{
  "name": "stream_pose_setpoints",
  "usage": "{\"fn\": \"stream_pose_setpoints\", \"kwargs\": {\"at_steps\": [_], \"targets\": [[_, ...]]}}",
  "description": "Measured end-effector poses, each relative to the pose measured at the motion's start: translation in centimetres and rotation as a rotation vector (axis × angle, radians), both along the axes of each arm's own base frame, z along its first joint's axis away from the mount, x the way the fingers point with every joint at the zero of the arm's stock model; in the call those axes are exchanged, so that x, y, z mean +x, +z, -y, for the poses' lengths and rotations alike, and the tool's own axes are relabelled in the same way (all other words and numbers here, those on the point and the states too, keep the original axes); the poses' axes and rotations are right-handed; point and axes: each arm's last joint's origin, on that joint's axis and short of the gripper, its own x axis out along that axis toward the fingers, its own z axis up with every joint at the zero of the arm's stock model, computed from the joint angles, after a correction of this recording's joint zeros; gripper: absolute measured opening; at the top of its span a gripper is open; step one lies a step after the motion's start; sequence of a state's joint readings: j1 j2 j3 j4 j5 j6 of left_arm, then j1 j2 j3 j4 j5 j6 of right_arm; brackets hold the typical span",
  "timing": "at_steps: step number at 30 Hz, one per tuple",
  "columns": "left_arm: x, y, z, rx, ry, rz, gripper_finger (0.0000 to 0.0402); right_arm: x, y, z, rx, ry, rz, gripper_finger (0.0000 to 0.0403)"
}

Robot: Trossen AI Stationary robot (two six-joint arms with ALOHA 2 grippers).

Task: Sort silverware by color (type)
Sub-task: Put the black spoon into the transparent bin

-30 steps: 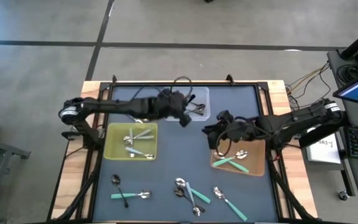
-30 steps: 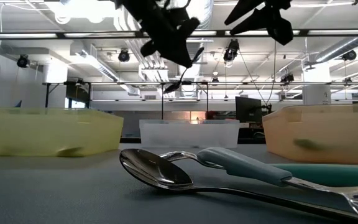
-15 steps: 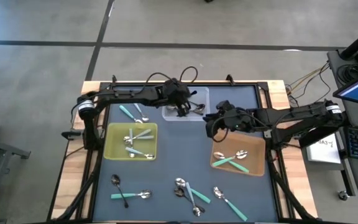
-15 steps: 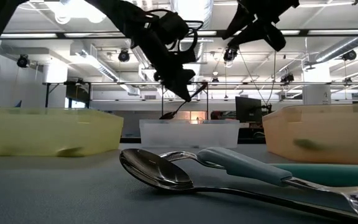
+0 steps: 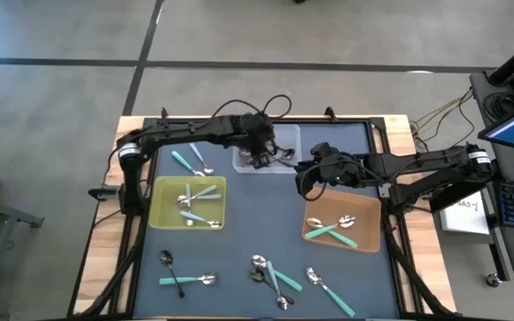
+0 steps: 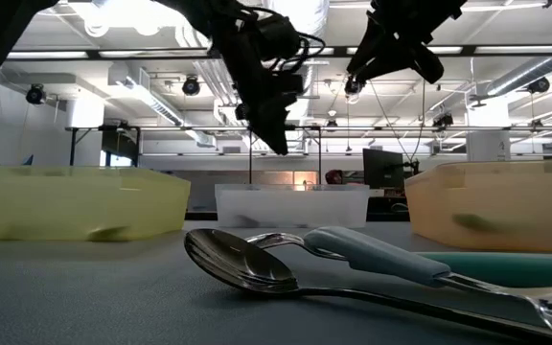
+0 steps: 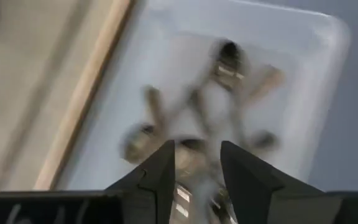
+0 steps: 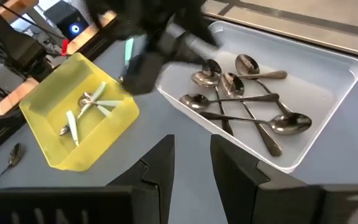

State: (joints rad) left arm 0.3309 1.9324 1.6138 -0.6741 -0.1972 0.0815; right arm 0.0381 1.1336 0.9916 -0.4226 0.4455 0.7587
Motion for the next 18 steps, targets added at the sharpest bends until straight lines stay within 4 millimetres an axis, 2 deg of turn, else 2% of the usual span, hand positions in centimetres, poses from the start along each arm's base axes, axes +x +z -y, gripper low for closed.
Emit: {"fn": "stream_pose_setpoints", "kwargs": {"at_steps": [4, 8, 12, 18], "targets": [[-0.5, -0.3, 1.0, -0.213, 0.011, -0.006, 0.0115, 0.0, -0.1, 0.0, 0.000, 0.001, -0.007, 0.0096], [-0.7, -0.3, 3.1, -0.304, 0.020, -0.011, 0.0107, -0.3, -0.4, 0.0, 0.005, 0.008, -0.050, 0.0096], [-0.1, 0.1, 7.8, -0.331, -0.039, -0.019, 0.0102, -0.5, -0.7, -0.1, 0.024, 0.028, -0.087, 0.0096], [-0.5, 0.3, 17.1, -0.306, -0.048, -0.073, 0.0101, -0.6, -0.9, -0.5, 0.072, 0.030, -0.094, 0.0096]]}}
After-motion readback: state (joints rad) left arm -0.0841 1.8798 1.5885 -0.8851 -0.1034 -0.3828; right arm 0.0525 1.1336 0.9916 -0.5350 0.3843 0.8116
